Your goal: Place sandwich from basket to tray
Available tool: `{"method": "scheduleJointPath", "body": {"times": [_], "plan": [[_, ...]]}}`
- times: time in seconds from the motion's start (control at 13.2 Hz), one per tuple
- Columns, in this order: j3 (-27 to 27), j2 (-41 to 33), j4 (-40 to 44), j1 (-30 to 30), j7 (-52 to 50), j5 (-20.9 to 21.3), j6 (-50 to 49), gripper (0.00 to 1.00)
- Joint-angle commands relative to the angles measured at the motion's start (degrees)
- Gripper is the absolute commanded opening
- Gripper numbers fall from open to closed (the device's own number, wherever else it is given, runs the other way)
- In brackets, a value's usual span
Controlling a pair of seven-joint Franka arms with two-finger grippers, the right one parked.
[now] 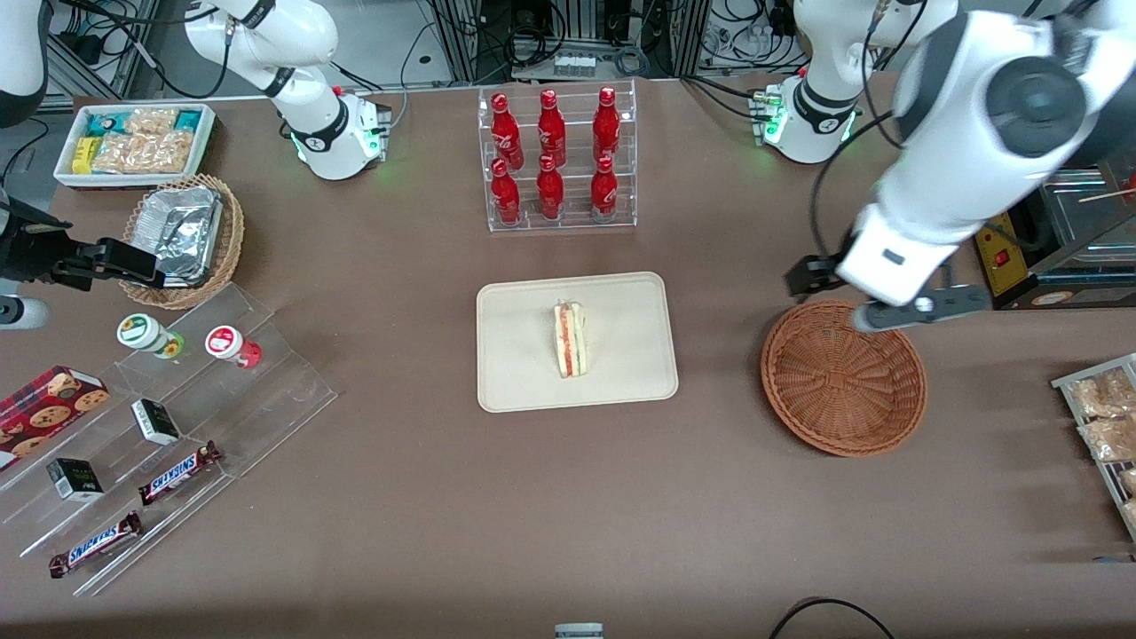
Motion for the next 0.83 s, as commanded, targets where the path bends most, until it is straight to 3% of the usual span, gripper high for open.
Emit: {"method": "scheduleJointPath", "body": {"times": [0.0, 0.38, 0.76], "plan": [[-0.8, -3.7, -2.3, 6.7, 9.8, 0.1, -2.1, 1.00], [-0.8, -6.5, -5.3, 10.1, 15.7, 0.0, -2.2, 1.00], [-1.2, -3.7, 0.8, 9.4, 15.8, -0.5, -1.9, 1.00]]}}
